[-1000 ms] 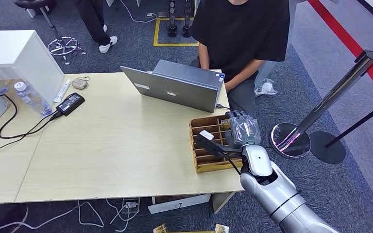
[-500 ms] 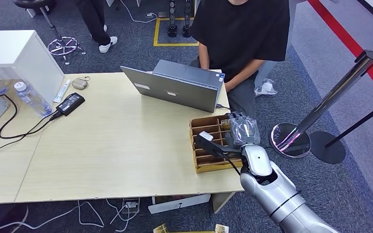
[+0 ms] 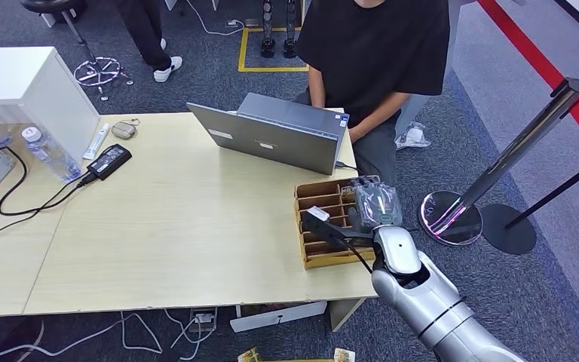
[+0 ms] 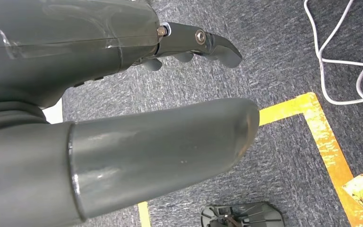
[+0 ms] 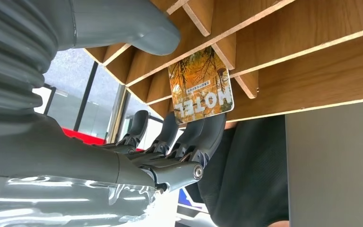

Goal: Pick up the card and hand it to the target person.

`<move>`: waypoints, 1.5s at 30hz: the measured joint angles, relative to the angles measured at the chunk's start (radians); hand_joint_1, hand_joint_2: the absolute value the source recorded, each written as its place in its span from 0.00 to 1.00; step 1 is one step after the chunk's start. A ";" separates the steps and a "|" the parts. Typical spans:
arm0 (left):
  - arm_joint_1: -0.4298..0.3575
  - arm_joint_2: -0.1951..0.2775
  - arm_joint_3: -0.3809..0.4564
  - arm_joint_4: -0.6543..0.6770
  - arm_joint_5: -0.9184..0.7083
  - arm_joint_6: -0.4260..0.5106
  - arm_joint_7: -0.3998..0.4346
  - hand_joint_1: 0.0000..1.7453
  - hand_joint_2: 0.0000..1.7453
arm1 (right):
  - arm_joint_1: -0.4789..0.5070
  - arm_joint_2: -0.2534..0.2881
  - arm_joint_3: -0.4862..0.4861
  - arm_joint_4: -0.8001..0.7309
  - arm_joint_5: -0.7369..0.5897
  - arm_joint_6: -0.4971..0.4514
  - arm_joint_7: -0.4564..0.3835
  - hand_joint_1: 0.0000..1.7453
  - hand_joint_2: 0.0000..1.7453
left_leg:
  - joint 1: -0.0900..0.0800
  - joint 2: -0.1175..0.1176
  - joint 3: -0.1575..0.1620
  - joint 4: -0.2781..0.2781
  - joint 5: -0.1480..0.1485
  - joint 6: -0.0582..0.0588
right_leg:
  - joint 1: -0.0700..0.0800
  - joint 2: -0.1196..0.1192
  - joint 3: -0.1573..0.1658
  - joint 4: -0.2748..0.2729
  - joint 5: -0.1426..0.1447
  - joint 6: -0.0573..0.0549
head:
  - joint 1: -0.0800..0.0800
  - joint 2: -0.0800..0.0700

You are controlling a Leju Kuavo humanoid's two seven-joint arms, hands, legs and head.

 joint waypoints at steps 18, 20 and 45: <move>0.000 -0.001 -0.008 0.000 -0.001 0.000 -0.001 0.00 0.00 | -0.005 0.000 0.002 0.000 -0.021 -0.019 0.000 0.76 1.00 | 0.000 0.000 0.000 0.000 0.000 0.000 | 0.000 0.000 0.000 0.000 0.000 0.000 | 0.000 0.000; 0.000 -0.001 -0.008 0.000 -0.001 0.000 0.000 0.00 0.00 | -0.005 0.000 0.002 0.000 -0.023 -0.025 0.000 0.76 1.00 | 0.000 0.000 0.000 0.000 0.000 0.000 | 0.000 0.000 0.000 0.000 0.000 0.000 | 0.000 0.000; 0.000 -0.002 -0.008 0.000 0.005 0.000 -0.004 0.00 0.00 | -0.005 -0.004 -0.008 -0.030 -0.056 -0.042 0.013 0.82 1.00 | 0.000 0.000 0.000 0.000 0.000 0.000 | 0.000 0.000 0.000 0.000 0.000 0.000 | 0.000 0.000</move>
